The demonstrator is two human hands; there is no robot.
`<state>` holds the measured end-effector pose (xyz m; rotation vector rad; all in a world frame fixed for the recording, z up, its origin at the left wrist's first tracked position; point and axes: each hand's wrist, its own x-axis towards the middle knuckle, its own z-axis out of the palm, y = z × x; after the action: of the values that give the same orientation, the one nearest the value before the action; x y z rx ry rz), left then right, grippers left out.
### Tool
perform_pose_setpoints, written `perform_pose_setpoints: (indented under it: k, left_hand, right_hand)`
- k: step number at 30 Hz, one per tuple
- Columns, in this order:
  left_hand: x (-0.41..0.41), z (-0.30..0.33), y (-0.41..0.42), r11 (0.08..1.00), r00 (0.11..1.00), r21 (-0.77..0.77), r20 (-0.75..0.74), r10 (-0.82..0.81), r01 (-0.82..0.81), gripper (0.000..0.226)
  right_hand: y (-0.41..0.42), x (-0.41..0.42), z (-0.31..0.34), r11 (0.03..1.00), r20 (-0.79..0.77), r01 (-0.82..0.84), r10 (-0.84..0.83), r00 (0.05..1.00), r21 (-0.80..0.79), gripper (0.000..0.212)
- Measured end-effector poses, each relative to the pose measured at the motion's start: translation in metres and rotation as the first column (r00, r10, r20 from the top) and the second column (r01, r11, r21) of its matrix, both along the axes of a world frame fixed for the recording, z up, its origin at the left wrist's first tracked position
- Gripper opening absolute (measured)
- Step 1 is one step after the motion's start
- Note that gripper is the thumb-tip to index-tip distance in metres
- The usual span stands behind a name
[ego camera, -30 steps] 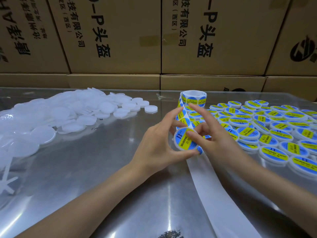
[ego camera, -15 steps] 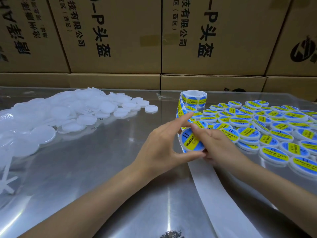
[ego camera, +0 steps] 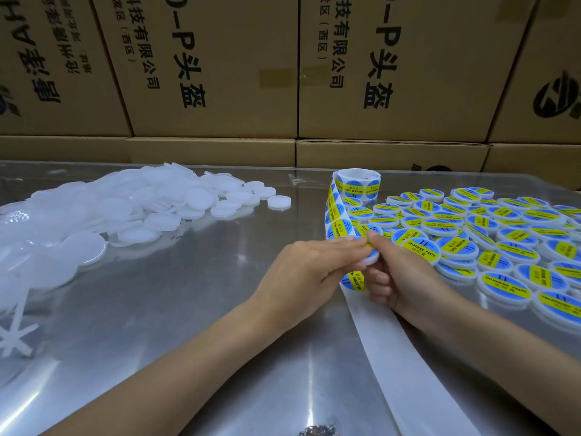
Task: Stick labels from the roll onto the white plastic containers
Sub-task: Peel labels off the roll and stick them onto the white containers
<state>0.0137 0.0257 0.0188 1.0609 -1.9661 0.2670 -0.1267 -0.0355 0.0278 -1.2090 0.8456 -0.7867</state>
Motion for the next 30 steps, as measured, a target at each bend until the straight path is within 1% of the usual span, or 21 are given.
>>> perform_pose_setpoints:
  k: [3,5,7,8,9,11,12,13,14,15,16,17,18,20,22,24,28,30]
  left_hand:
    - [0.005,-0.001,-0.001,0.998,0.999,-0.062,0.007,0.032,-0.031,0.017]
    - [0.012,0.001,-0.002,0.992,0.992,-0.023,-0.006,0.127,-0.128,0.017]
    - [0.029,0.003,-0.005,0.952,0.956,0.086,0.001,0.294,-0.293,0.032]
    - [0.042,0.003,-0.008,0.903,0.914,0.147,0.044,0.402,-0.404,0.043]
    - [0.057,0.002,-0.011,0.823,0.845,0.193,0.115,0.522,-0.534,0.052]
    - [0.091,-0.002,-0.015,0.593,0.639,0.238,0.267,0.721,-0.769,0.062]
    - [0.107,-0.005,-0.014,0.475,0.541,0.266,0.305,0.784,-0.839,0.065]
    - [0.123,-0.010,-0.013,0.370,0.463,0.312,0.317,0.828,-0.875,0.068]
    - [0.137,-0.014,-0.012,0.287,0.406,0.365,0.308,0.860,-0.886,0.071]
    - [0.150,-0.018,-0.013,0.228,0.365,0.412,0.293,0.883,-0.882,0.073]
    - [0.160,-0.020,-0.013,0.189,0.337,0.440,0.287,0.897,-0.878,0.074]
    - [0.168,-0.021,-0.015,0.167,0.321,0.447,0.294,0.900,-0.879,0.075]
    - [0.175,-0.021,-0.018,0.151,0.313,0.446,0.315,0.896,-0.882,0.074]
    - [0.187,-0.018,-0.024,0.100,0.296,0.473,0.362,0.884,-0.876,0.073]
    - [0.195,-0.016,-0.029,0.027,0.264,0.542,0.366,0.892,-0.840,0.073]
    - [0.199,-0.014,-0.033,-0.017,0.253,0.590,0.372,0.893,-0.807,0.072]
    - [0.197,-0.014,-0.033,-0.019,0.270,0.577,0.412,0.870,-0.817,0.069]
    - [0.195,-0.014,-0.032,0.004,0.290,0.564,0.418,0.861,-0.826,0.068]
  right_hand:
    - [-0.003,-0.003,0.000,0.994,-0.108,0.029,-0.041,0.993,-0.109,0.031]
    - [-0.008,-0.009,0.002,0.981,-0.133,0.097,-0.120,0.984,-0.169,0.028]
    - [-0.017,-0.016,0.003,0.962,-0.147,0.185,-0.216,0.965,-0.201,0.028]
    - [-0.021,-0.019,0.004,0.954,-0.156,0.216,-0.251,0.955,-0.207,0.027]
    - [-0.025,-0.022,0.005,0.949,-0.165,0.237,-0.272,0.948,-0.206,0.026]
    - [-0.030,-0.027,0.003,0.947,-0.209,0.247,-0.288,0.934,-0.203,0.022]
    - [-0.032,-0.028,0.002,0.948,-0.236,0.241,-0.287,0.928,-0.207,0.019]
    - [-0.033,-0.028,0.000,0.948,-0.255,0.231,-0.283,0.925,-0.217,0.015]
    - [-0.033,-0.028,0.000,0.947,-0.268,0.226,-0.285,0.920,-0.230,0.012]
    - [-0.033,-0.027,0.000,0.943,-0.278,0.228,-0.293,0.915,-0.244,0.023]
    - [-0.034,-0.026,-0.001,0.937,-0.278,0.241,-0.309,0.910,-0.255,0.043]
    - [-0.035,-0.026,-0.003,0.932,-0.266,0.256,-0.322,0.909,-0.257,0.059]
    - [-0.036,-0.025,-0.004,0.928,-0.256,0.266,-0.332,0.908,-0.260,0.070]
    - [-0.036,-0.026,-0.005,0.925,-0.235,0.278,-0.340,0.911,-0.260,0.074]
    - [-0.036,-0.025,-0.007,0.917,-0.234,0.285,-0.352,0.906,-0.279,0.070]
    - [-0.037,-0.024,-0.010,0.900,-0.239,0.288,-0.373,0.896,-0.328,0.061]
    - [-0.040,-0.021,-0.016,0.847,-0.253,0.283,-0.424,0.870,-0.449,0.042]
    - [-0.039,-0.020,-0.020,0.810,-0.262,0.252,-0.439,0.859,-0.530,0.035]
